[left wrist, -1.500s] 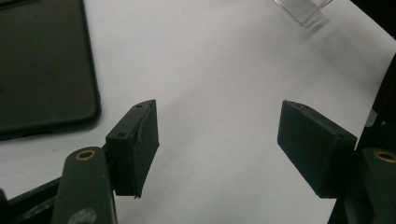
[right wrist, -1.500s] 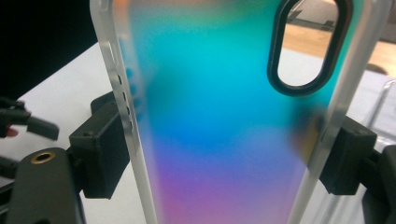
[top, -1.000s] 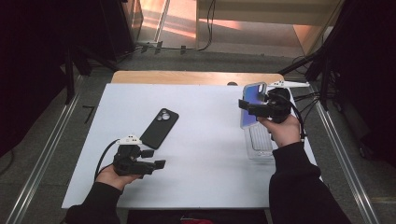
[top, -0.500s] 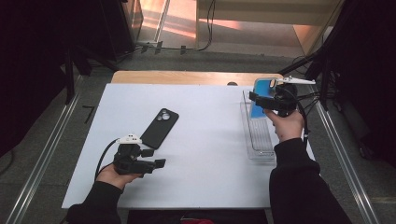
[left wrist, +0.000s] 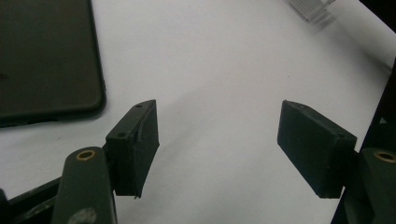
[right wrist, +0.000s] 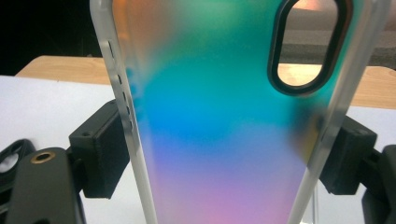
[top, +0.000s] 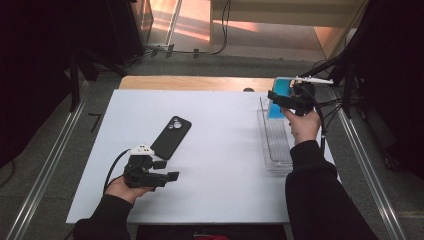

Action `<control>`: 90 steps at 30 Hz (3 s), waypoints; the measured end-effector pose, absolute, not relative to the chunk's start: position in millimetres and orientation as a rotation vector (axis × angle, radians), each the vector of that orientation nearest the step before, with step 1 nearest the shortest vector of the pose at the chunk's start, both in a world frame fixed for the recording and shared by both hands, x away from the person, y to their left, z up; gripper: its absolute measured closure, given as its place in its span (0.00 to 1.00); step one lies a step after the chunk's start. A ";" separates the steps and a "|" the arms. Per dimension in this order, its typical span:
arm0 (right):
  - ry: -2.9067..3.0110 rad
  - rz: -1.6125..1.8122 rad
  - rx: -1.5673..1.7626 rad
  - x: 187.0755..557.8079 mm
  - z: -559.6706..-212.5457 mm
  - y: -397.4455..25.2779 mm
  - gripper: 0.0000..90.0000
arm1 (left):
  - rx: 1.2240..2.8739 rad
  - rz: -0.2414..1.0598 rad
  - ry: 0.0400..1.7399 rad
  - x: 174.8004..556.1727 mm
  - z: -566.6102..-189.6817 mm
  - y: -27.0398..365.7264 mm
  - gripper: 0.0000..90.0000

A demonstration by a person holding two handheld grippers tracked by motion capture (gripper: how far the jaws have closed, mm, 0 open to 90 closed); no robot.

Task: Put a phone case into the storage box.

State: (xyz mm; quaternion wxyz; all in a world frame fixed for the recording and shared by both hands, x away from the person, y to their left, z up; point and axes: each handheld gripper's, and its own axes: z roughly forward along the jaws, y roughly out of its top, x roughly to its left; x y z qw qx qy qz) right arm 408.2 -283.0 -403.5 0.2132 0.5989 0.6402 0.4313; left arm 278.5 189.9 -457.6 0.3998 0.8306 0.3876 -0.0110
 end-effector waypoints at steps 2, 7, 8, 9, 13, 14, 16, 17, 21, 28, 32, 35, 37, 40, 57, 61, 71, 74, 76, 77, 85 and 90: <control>1.785 1.181 1.665 414.8 -403.8 -283.1 0.18 | 2.100 -0.028 0.981 278.7 -457.5 190.5 0.33; 1.777 1.150 1.655 430.1 -403.9 -286.9 0.18 | 2.100 -0.031 0.976 278.4 -457.6 189.3 0.33; 1.768 1.158 1.656 432.8 -404.5 -288.0 0.18 | 2.102 -0.031 0.973 278.2 -457.7 188.9 0.33; 1.764 1.157 1.658 435.3 -404.9 -288.8 0.18 | 2.105 -0.030 0.970 278.3 -457.9 188.8 0.33; 1.768 1.150 1.683 445.6 -407.4 -290.5 0.18 | 2.103 -0.033 0.976 278.7 -458.1 188.4 0.33; 1.773 1.140 1.689 448.4 -408.8 -290.5 0.18 | 2.103 -0.034 0.975 278.9 -458.1 188.6 0.33; 1.783 1.111 1.706 454.1 -412.1 -291.0 0.18 | 2.092 -0.033 0.980 279.0 -458.0 189.2 0.33; 1.782 1.098 1.719 456.6 -413.9 -290.9 0.18 | 2.086 -0.033 0.983 279.2 -457.8 189.5 0.33; 1.786 1.074 1.721 464.8 -423.2 -289.1 0.17 | 2.084 -0.035 0.982 279.4 -457.7 189.6 0.33; 1.835 1.003 1.716 475.8 -441.5 -278.5 0.17 | 2.088 -0.036 0.983 279.9 -458.1 190.0 0.33; 1.843 0.987 1.752 480.3 -451.3 -277.3 0.17 | 2.090 -0.036 0.982 279.9 -458.7 189.7 0.33; 1.858 0.957 1.740 482.2 -454.9 -275.6 0.17 | 2.093 -0.037 0.982 280.0 -459.1 189.4 0.33; 1.856 0.924 1.727 482.8 -455.6 -274.9 0.17 | 2.095 -0.038 0.981 280.1 -459.4 189.3 0.33; 1.847 0.939 1.723 483.4 -456.2 -276.2 0.14 | 2.098 -0.042 0.980 280.1 -459.5 188.8 0.33; 1.907 0.990 1.765 474.7 -444.8 -286.0 0.00 | 2.093 -0.031 0.987 281.2 -459.4 188.5 0.33; 1.909 0.995 1.747 469.8 -436.8 -287.4 0.00 | 2.094 -0.030 0.988 281.7 -459.2 188.1 0.33; 1.952 0.960 1.767 450.5 -420.3 -287.2 0.00 | 2.088 -0.026 0.993 283.6 -458.2 189.4 0.33; 1.984 0.981 1.772 442.4 -418.0 -285.6 0.00 | 2.089 -0.026 0.997 284.5 -457.7 189.4 0.33; 2.013 1.000 1.761 436.1 -416.7 -283.8 0.00 | 2.087 -0.027 0.994 285.3 -457.2 189.5 0.33; 2.024 1.010 1.758 432.8 -415.8 -282.4 0.00 | 2.086 -0.025 0.995 285.6 -456.8 189.7 0.33; 2.112 1.100 1.690 403.9 -412.2 -271.7 0.00 | 2.070 -0.041 1.017 290.2 -454.2 192.5 0.33; 2.189 1.139 1.636 390.7 -413.8 -266.7 0.00 | 2.059 -0.048 1.017 292.0 -452.0 193.8 0.33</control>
